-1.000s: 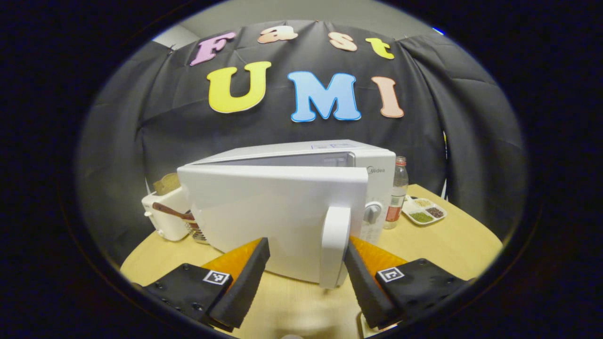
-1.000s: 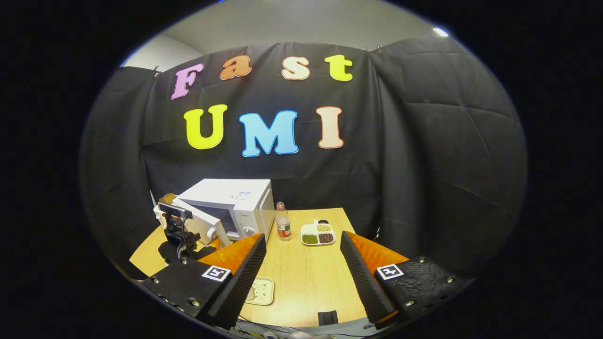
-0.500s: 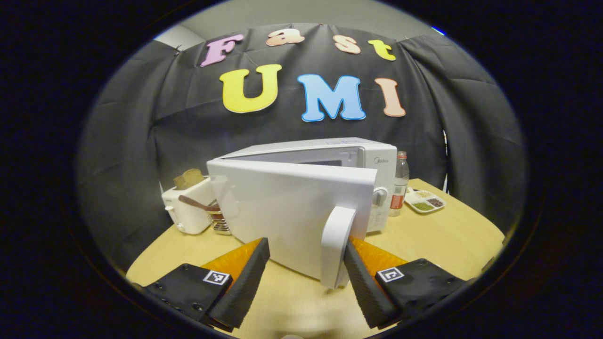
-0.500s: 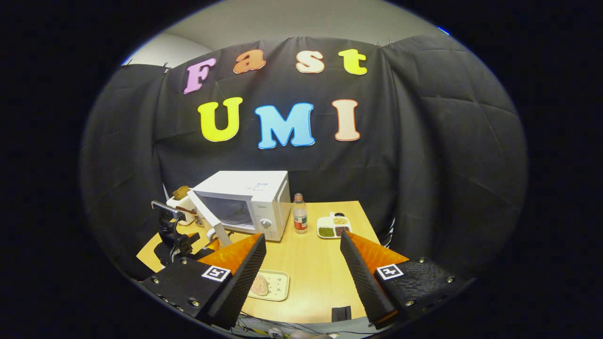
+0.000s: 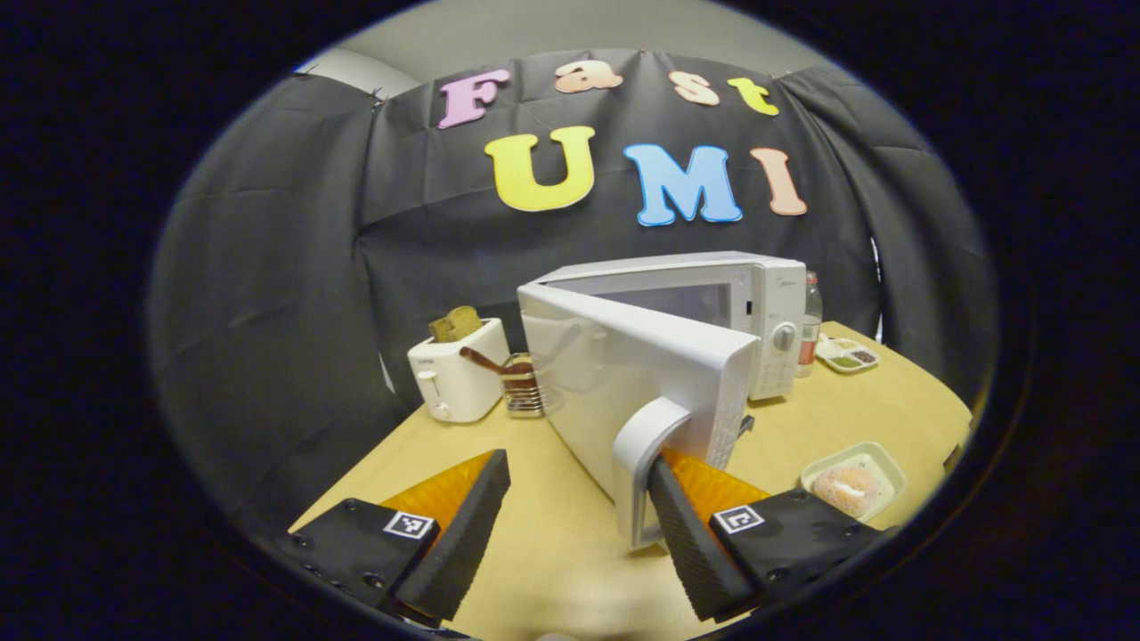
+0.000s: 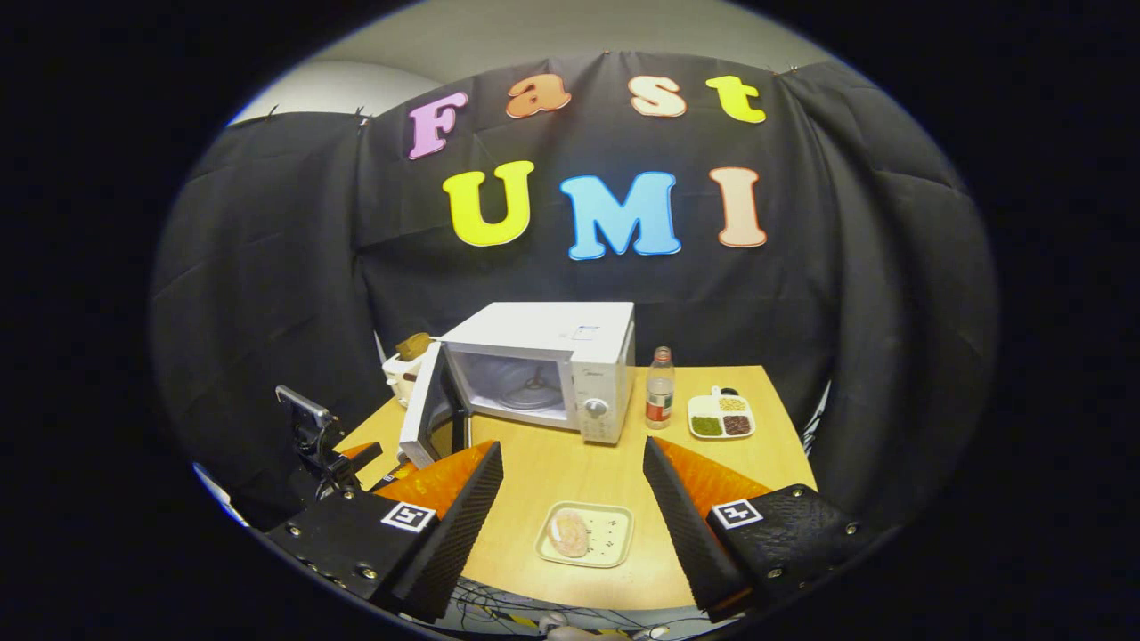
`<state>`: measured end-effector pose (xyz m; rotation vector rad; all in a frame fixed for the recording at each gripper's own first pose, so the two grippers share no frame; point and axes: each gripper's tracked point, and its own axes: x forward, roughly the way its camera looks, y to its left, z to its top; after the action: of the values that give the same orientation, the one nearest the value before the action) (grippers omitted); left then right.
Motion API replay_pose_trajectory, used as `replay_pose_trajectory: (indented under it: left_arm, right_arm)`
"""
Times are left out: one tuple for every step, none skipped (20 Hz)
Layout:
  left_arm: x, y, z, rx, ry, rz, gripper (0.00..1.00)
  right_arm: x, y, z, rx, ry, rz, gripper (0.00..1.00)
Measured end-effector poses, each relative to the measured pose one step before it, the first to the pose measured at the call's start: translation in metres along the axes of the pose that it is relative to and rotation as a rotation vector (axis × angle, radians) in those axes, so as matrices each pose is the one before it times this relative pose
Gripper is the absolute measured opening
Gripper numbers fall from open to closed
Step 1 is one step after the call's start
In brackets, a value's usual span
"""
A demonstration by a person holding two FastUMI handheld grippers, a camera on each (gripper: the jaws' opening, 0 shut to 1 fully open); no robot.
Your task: Open the microwave oven with the left hand, put the food in, and close the microwave oven.
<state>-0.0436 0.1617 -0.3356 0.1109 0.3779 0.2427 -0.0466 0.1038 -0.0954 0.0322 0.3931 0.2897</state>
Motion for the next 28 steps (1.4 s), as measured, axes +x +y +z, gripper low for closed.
replay_pose_trajectory:
  left_arm:
    - [-0.00651,0.01387,-0.00205,0.00042,-0.00012,0.01338,0.95]
    - [-0.00632,0.01424,-0.00299,0.00326,-0.00174,0.01622,0.98]
    - [-0.00411,0.01575,-0.00386,0.00774,0.00355,0.02051,0.95]
    - [-0.00289,0.01594,-0.0074,0.00441,0.00874,0.02086,1.0]
    - [-0.00247,0.01598,-0.0055,-0.00499,0.01223,0.02389,1.0]
    - [0.00102,0.01603,-0.00515,-0.00584,0.00431,0.02325,0.99]
    - [0.00285,0.01628,-0.00248,-0.00113,0.00793,0.02603,0.98]
    - [0.0047,0.01496,-0.00353,0.00023,0.00922,0.02764,1.0]
    - [0.00316,0.01141,-0.00093,-0.00646,-0.0013,0.01371,0.98]
    - [-0.00184,0.00727,-0.00013,-0.00456,0.00047,0.01395,0.95]
    - [0.00199,0.00653,0.00006,0.00437,0.00111,0.00985,0.95]
    - [-0.00135,0.0059,-0.00211,0.00498,-0.00127,0.00761,0.94]
    - [-0.00162,0.0026,0.00206,0.00153,0.00062,0.00615,0.95]
    - [-0.00253,0.0005,0.00137,-0.00243,-0.0026,0.002,0.94]
    - [-0.00266,0.00101,0.00244,-0.00542,-0.00109,0.00089,0.95]
    - [-0.00573,-0.00139,0.0033,-0.00481,-0.00265,0.00094,0.95]
    - [-0.00688,-0.00234,0.00676,-0.00976,-0.01055,-0.00181,0.96]
    - [-0.00999,-0.00406,0.0084,-0.01643,-0.00889,-0.00521,0.99]
    - [-0.00908,-0.00511,0.01212,-0.01427,-0.0138,-0.00865,0.94]
    - [-0.01145,-0.00321,0.00764,-0.00469,-0.01379,-0.00385,0.94]
    - [-0.01143,-0.00537,0.01282,-0.00163,-0.01637,-0.00801,0.96]
    - [-0.01006,-0.00566,0.01359,-0.00588,-0.02109,-0.00932,0.97]
    - [-0.01054,-0.0079,0.01702,-0.01171,-0.02192,-0.01381,0.94]
    - [-0.00892,-0.0081,0.01684,-0.01559,-0.02116,-0.01583,0.97]
    - [-0.0074,-0.01071,0.01944,-0.01673,-0.0165,-0.01131,0.99]
    - [-0.00732,-0.00949,0.01653,-0.00913,-0.01934,-0.00838,0.99]
    - [-0.00623,-0.00794,0.01668,0.00351,-0.02663,-0.00076,0.99]
    - [-0.00564,-0.00611,0.01734,0.01268,-0.02428,0.00624,0.99]
  right_arm:
    - [0.00286,0.00949,-0.00247,-0.00954,0.00592,0.01721,0.97]
    - [0.00458,0.01224,-0.00255,-0.00758,0.00352,0.0207,0.97]
    - [0.00479,0.00968,-0.00185,-0.00428,0.00499,0.0178,0.97]
    - [0.00393,0.00605,-0.00124,0.00047,0.00708,0.0119,0.97]
    - [0.00435,0.0056,-0.003,0.00331,0.00635,0.01487,0.97]
    - [0.00319,0.00629,-0.00209,0.00149,0.00887,0.01455,0.97]
    - [0.00358,0.00476,-0.00157,-0.004,0.00871,0.00722,0.97]
    - [0.001,0.00198,-0.00062,-0.00643,0.00236,0.0051,0.97]
    - [0.00172,0.00201,-0.00159,-0.00439,0.00279,0.00122,0.97]
    - [0.00273,0.00161,-0.00037,-0.00347,0.00273,0.00161,0.97]
    - [0.00223,-0.00047,-0.00028,-0.00311,0.00082,-0.00004,0.97]
    - [0.00198,-0.00182,-0.00032,-0.00761,0.00308,-0.00236,0.97]
    - [0.0015,-0.00291,-0.0026,-0.01295,0.00082,-0.00795,0.97]
    - [0.0025,-0.00332,-0.00192,-0.01141,0.00161,-0.0107,0.97]
    - [0.00348,-0.00493,-0.00328,-0.01032,-0.00184,-0.00652,0.97]
    - [0.00278,-0.00479,-0.00884,-0.00718,0.01358,-0.0116,0.97]
    - [0.0038,-0.00339,-0.00959,-0.00654,0.0107,0.00079,0.97]
    - [0.00395,-0.00405,-0.01254,-0.0031,0.02098,-0.00801,0.97]
    - [0.00611,-0.00569,-0.01786,-0.00817,0.03036,-0.00759,0.97]
    - [0.00528,-0.00503,-0.02037,-0.00896,0.03814,-0.00502,0.97]
    - [0.00708,-0.00386,-0.02092,-0.0122,0.03765,-0.00414,0.97]
    - [0.00902,-0.00372,-0.02168,-0.013,0.03634,-0.00101,0.98]
    - [0.00844,-0.00478,-0.01896,-0.00742,0.03442,-0.00203,0.97]
    - [0.01092,-0.00241,-0.01862,-0.00974,0.03296,0.00475,0.97]
    - [0.01167,-0.00232,-0.01581,-0.00926,0.03336,0.00355,0.98]
    - [0.01242,-0.00179,-0.01431,-0.00769,0.0282,0.00419,0.97]
    - [0.01221,-0.00019,-0.00878,-0.00935,0.01614,0.01367,0.97]
    - [0.00989,-0.00123,-0.00787,-0.01186,0.0215,0.00931,0.97]
